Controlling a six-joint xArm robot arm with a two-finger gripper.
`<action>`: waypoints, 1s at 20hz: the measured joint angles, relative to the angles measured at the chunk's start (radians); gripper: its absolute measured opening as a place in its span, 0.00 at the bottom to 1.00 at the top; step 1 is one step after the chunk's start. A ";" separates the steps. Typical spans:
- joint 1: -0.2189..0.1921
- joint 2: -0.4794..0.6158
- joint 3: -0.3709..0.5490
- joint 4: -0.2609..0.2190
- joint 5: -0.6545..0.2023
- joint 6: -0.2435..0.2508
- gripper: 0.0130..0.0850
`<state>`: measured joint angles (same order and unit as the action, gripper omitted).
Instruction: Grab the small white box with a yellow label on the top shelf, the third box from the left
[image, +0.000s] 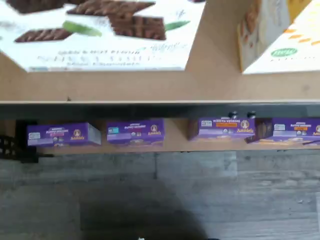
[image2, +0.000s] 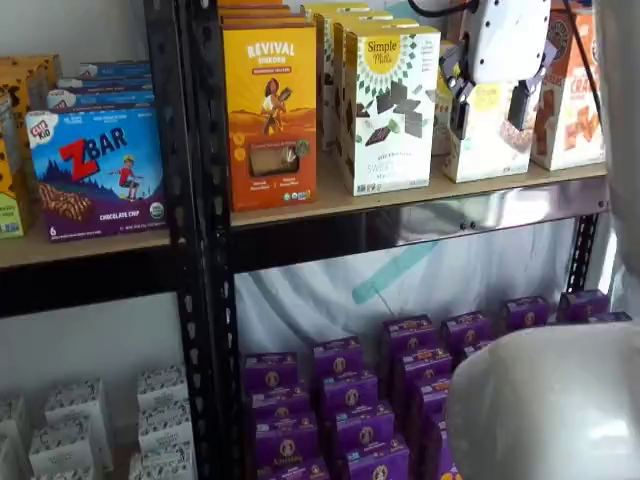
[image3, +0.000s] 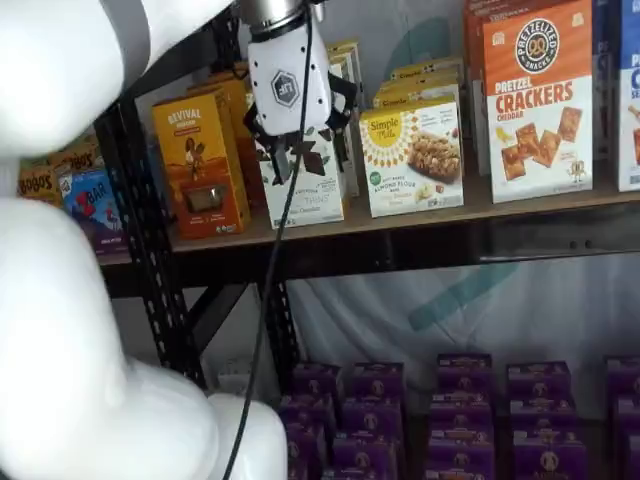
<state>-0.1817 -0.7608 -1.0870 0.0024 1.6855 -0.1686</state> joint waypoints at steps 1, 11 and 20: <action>-0.012 0.010 -0.005 0.001 -0.007 -0.012 1.00; -0.096 0.073 -0.048 0.014 -0.040 -0.093 1.00; -0.132 0.097 -0.067 0.021 -0.029 -0.129 1.00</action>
<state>-0.3134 -0.6643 -1.1538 0.0235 1.6568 -0.2979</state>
